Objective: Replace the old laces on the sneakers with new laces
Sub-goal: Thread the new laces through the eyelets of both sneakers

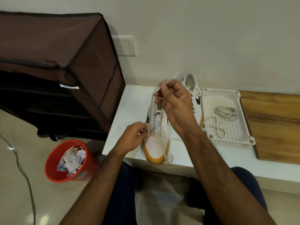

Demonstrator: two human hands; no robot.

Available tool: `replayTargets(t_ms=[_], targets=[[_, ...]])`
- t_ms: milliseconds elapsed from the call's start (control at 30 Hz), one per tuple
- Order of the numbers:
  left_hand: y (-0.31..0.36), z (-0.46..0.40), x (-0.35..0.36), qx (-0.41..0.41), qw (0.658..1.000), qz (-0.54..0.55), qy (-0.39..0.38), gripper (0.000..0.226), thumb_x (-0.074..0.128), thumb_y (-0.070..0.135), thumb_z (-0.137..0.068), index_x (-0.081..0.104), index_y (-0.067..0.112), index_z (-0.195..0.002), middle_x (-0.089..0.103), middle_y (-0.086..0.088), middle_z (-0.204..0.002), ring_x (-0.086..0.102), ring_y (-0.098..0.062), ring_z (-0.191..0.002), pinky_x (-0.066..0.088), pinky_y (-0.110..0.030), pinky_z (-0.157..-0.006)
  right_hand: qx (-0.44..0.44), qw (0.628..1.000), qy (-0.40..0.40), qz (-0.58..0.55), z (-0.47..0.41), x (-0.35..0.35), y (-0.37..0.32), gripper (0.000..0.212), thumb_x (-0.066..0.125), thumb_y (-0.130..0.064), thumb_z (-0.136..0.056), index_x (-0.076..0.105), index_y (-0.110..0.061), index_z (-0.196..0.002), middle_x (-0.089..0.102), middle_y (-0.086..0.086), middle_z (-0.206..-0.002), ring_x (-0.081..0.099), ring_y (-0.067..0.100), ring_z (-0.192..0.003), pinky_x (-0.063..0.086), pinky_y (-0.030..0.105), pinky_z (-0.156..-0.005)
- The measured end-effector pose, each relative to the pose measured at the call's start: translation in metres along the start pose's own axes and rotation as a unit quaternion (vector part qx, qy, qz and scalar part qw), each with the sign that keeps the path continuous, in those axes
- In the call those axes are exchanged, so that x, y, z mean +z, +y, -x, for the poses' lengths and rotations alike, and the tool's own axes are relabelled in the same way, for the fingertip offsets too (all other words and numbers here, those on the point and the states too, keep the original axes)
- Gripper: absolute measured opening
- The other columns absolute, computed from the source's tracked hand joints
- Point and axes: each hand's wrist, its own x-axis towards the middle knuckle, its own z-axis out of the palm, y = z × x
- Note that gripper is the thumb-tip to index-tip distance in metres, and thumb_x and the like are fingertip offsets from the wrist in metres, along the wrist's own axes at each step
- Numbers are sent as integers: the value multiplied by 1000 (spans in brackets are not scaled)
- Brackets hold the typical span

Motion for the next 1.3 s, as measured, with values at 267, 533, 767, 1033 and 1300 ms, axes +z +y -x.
replayTargets(t_ms=[267,533,767,1033,1300], targets=[[11,7,-11,-10,993,110,39,16,51,12,-105,48,18,-90,76,0,-94,74,-12,-85,55,-29,-67,207,912,-12,354,29,-50,76,7,69,-5,-93,63,-9,-90,74,11,-79,75,25,-79,61,38,-75],[31,12,-46,87,884,313,336,14,47,1,-104,51,13,-98,68,-7,-80,66,-24,-62,55,-34,-56,207,877,-22,433,28,-51,79,5,60,-1,-94,61,-6,-92,77,7,-85,74,15,-71,61,29,-72],[34,24,-85,110,817,292,486,15,53,8,-102,51,23,-101,63,-1,-87,65,-14,-77,56,-33,-73,216,891,-6,399,26,-50,80,9,60,-11,-99,60,-13,-90,78,3,-84,67,6,-60,53,19,-62],[-12,28,-58,-102,983,44,146,13,61,10,-99,63,19,-108,68,1,-93,69,-11,-85,56,-30,-77,220,909,-5,353,20,-63,56,10,56,-5,-101,65,-1,-102,77,14,-92,65,8,-60,46,15,-54],[29,4,-36,72,991,-93,57,25,65,26,-98,60,25,-122,47,13,-124,63,-6,-92,50,-20,-77,229,731,-107,634,35,-124,35,15,73,-13,-89,70,-20,-102,67,0,-105,66,16,-95,52,23,-77]])
